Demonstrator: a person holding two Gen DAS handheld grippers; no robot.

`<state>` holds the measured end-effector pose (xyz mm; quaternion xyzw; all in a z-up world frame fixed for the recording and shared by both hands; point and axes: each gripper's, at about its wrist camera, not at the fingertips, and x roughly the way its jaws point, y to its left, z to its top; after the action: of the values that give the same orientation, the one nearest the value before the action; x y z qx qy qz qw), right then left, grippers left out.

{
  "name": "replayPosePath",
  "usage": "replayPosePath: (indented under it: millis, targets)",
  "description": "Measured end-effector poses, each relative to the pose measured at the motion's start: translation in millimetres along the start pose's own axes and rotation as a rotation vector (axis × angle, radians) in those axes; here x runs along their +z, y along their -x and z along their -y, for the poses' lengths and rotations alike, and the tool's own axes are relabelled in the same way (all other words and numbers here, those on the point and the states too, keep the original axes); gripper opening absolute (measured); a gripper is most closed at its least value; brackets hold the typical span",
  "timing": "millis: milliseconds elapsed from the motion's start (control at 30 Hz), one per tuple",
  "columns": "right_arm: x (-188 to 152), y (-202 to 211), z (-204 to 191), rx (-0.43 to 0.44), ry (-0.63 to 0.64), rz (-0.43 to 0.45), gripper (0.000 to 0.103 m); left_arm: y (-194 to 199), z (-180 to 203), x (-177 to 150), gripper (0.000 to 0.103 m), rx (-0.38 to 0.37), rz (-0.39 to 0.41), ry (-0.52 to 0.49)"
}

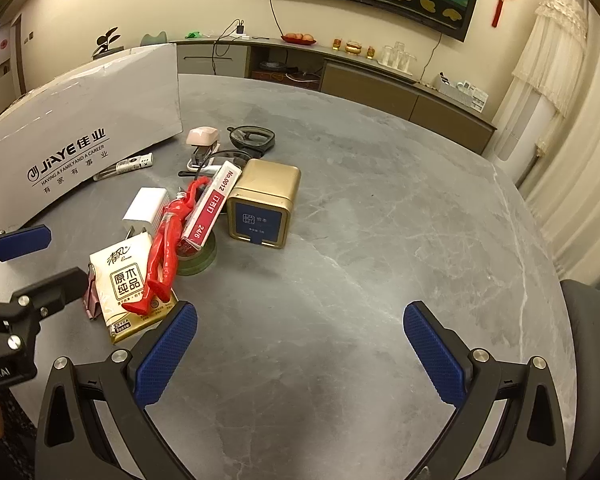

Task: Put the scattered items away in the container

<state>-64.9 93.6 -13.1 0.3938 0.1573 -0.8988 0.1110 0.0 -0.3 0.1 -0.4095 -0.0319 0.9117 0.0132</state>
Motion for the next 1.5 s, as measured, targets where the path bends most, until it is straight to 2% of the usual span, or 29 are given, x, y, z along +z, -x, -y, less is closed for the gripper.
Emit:
replayPosePath:
  millis: [133,267,667,967,1000,1100,1167,1200,1233,1267,1300,1333,1433,1500]
  targets:
    - [0.9,-1.7,1.5,0.012,-0.007,0.004,0.103,1.0,-2.5,0.1,0.072,-0.01,0.012,0.017]
    - [1.8,-3.5,3.1,0.023,-0.014,0.008,0.103,2.5,4.4,-6.9,0.072,0.024,0.026,-0.016]
    - [0.4,2.5,-0.9,0.046,-0.019,0.012,0.103,2.6,6.2,-2.8,0.072,0.02,-0.008,-0.025]
    - [0.0,4.1,-0.7,0.119,-0.038,0.008,0.103,1.9,-5.8,-2.4,0.072,-0.031,-0.028,0.053]
    - [-0.7,4.7,-0.3,0.128,-0.04,0.008,0.1,1.5,-8.4,-2.4,0.071,-0.039,-0.032,0.067]
    - [-1.3,4.2,-0.4,0.16,-0.046,-0.009,0.077,2.9,-14.8,-1.9,0.071,-0.059,-0.029,0.099]
    - [-2.1,2.5,0.4,0.183,-0.056,-0.025,0.069,6.4,-15.8,-1.6,0.071,-0.055,-0.015,0.102]
    - [-2.6,1.3,0.3,0.197,-0.06,-0.033,0.061,8.1,-16.3,-1.4,0.068,-0.053,-0.009,0.103]
    - [-3.1,0.2,0.0,0.21,-0.063,-0.042,0.052,9.8,-16.8,-1.2,0.061,-0.051,-0.002,0.104]
    - [-3.5,-0.5,-0.7,0.226,-0.064,-0.049,0.047,10.0,-17.2,-1.2,0.038,-0.05,-0.003,0.104]
    - [-4.0,-0.9,-1.5,0.245,-0.065,-0.055,0.034,8.3,-17.4,-1.2,0.02,-0.051,-0.013,0.103]
    - [-4.5,-0.9,-2.4,0.264,-0.064,-0.059,0.025,6.4,-17.9,-1.6,0.015,-0.054,-0.023,0.105]
    - [-5.2,2.1,-6.1,0.312,-0.056,-0.057,0.017,4.6,-19.5,-3.7,0.009,-0.074,-0.036,0.115]
    - [-4.9,5.8,-9.0,0.333,-0.049,-0.046,0.017,7.4,-19.3,-3.3,0.006,-0.08,-0.027,0.113]
